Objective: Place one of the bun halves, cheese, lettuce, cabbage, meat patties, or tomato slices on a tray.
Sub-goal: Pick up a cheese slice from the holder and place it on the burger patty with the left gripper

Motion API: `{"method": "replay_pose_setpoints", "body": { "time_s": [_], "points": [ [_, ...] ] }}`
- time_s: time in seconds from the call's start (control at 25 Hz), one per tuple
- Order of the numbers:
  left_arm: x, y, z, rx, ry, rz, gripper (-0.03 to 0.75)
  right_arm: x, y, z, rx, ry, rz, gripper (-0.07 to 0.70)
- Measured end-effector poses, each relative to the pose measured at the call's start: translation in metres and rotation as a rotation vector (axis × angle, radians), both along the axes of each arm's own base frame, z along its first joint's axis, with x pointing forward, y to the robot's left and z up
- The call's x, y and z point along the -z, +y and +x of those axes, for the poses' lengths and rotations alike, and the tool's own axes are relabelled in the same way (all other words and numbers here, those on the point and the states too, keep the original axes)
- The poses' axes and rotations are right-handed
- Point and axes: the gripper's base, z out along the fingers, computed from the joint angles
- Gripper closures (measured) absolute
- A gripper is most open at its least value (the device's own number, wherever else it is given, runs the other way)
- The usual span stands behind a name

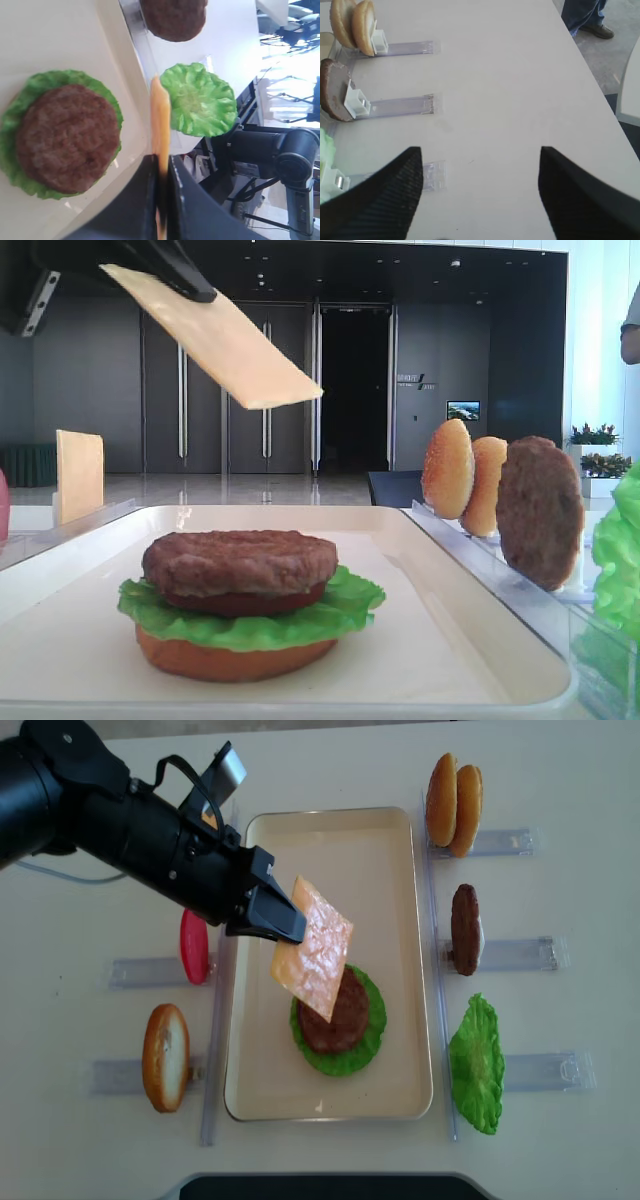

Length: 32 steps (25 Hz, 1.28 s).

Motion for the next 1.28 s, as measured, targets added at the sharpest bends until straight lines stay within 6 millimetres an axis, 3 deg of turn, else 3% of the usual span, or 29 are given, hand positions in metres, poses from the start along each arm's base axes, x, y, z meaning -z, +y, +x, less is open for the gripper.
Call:
{"method": "replay_pose_setpoints", "body": {
  "time_s": [0.4, 1.28],
  "points": [
    [0.036, 0.004, -0.022, -0.030, 0.064, -0.036, 0.694, 0.000, 0.000, 0.000, 0.000, 0.000, 0.000, 0.162],
    [0.041, 0.005, -0.009, -0.211, 0.063, -0.030, 0.694, 0.000, 0.000, 0.000, 0.000, 0.000, 0.000, 0.162]
  ]
}}
